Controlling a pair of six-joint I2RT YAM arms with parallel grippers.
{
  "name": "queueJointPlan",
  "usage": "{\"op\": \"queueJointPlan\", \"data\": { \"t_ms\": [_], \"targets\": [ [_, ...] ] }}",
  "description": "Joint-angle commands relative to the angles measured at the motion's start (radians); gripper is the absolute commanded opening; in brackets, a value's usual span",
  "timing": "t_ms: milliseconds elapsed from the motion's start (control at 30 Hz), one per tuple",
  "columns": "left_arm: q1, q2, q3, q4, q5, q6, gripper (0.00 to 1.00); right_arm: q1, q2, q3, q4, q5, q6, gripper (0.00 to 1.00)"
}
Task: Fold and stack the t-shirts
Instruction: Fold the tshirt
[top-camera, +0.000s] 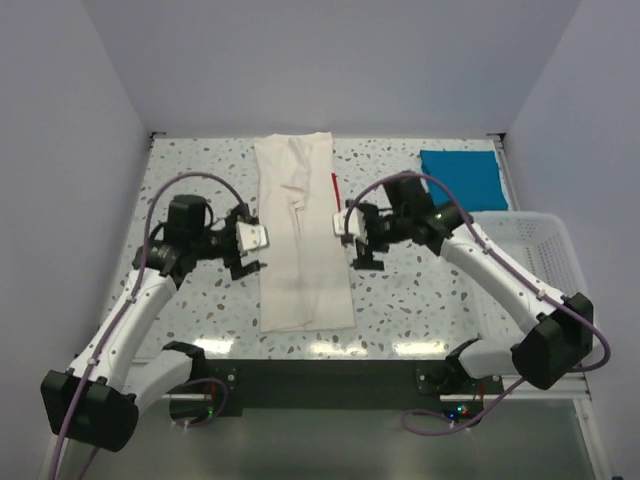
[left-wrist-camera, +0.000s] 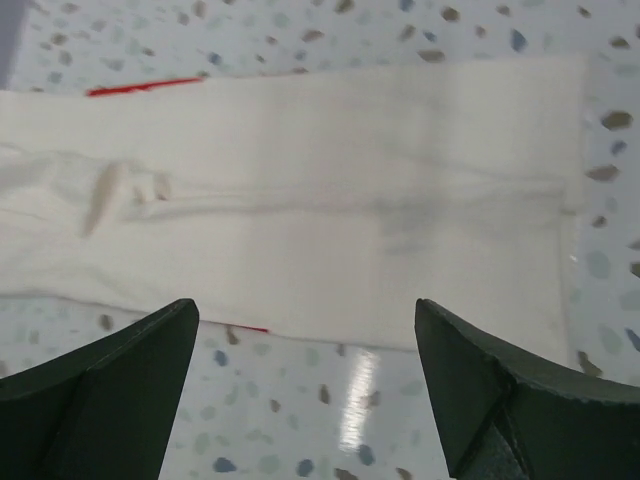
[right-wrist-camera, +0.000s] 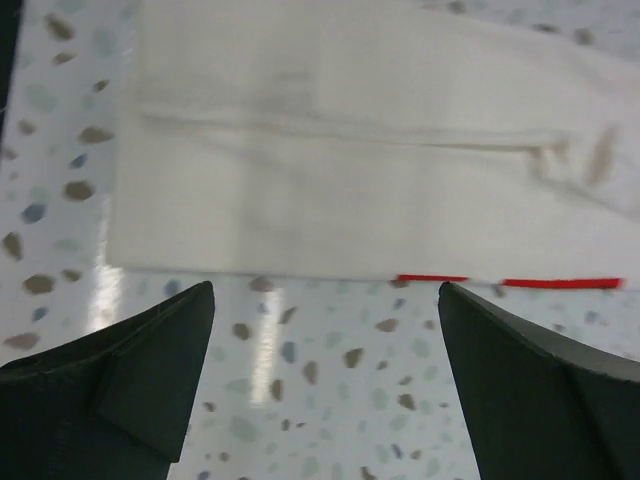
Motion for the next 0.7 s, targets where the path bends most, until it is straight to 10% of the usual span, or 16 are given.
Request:
{"op": "queueJointPlan", "data": {
  "t_ms": [0, 267, 667],
  "targets": [
    [-0.098, -0.084, -0.191, -0.149, -0.010, 0.194, 0.93, 0.101, -0.095, -0.226, -0.127, 0.001, -0.208, 0.97],
    [-0.446, -0.140, -0.464, -0.011, -0.207, 0.146, 0.77, 0.368, -0.092, -0.480, 0.106, 0.108, -0.032, 0.68],
    [-0.515, -0.069, -0.541, 0.075, -0.316, 0.180, 0.57, 0.420, 0.075, -0.559, 0.352, 0.254, -0.013, 0.53]
  ]
}}
